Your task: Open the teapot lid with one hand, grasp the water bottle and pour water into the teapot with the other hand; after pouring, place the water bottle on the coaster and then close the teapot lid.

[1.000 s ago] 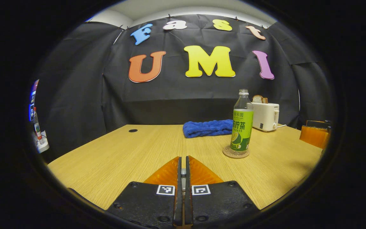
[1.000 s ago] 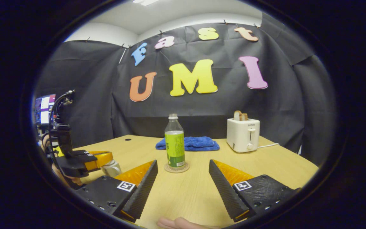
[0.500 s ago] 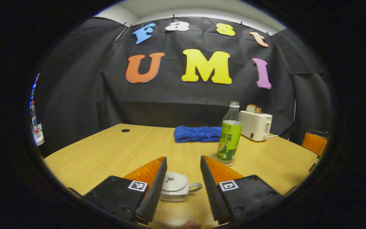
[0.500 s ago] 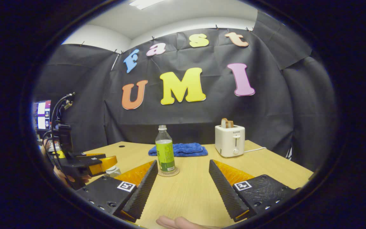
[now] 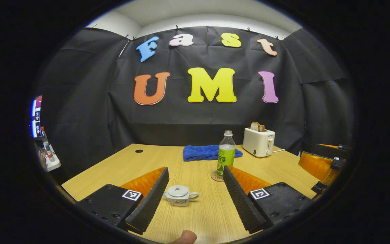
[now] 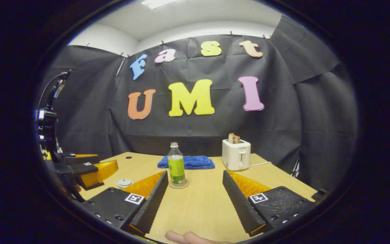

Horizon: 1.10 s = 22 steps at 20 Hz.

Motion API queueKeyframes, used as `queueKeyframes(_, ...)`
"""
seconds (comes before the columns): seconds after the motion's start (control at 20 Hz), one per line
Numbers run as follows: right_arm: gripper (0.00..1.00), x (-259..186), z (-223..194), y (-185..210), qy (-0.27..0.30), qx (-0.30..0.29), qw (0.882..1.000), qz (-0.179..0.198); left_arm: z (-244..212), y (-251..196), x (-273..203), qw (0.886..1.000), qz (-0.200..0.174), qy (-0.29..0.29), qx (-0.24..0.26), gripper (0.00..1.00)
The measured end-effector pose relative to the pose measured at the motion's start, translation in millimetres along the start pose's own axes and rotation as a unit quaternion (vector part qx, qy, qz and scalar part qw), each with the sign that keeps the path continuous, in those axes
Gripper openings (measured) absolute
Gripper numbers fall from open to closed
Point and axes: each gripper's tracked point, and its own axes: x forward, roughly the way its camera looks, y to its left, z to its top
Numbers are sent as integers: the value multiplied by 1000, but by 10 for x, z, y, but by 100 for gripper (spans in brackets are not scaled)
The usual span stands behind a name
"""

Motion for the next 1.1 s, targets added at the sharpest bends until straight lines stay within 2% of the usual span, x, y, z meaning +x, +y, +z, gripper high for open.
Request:
queueKeyframes(0.25, 96, -299, 53, -264, 24, -24, 998, -49, 213, 154, -383, 1000, 4, -12, 2, 100)
queueKeyframes(0.4, 96, -364, -110, -258, 57, -13, 998, -39, 360, 267, -486, 999, 13, -32, 3, 100)
queueKeyframes(0.95, 96, -164, -299, -323, 92, 0, 995, -35, 325, 405, -465, 999, 24, -29, 20, 100)
queueKeyframes(1.0, 94, -150, -306, -326, 93, -3, 995, -36, 351, 403, -470, 999, 25, -35, 27, 100)
queueKeyframes(1.1, 96, -143, -321, -343, 94, -9, 995, -38, 388, 405, -484, 998, 30, -45, 38, 100)
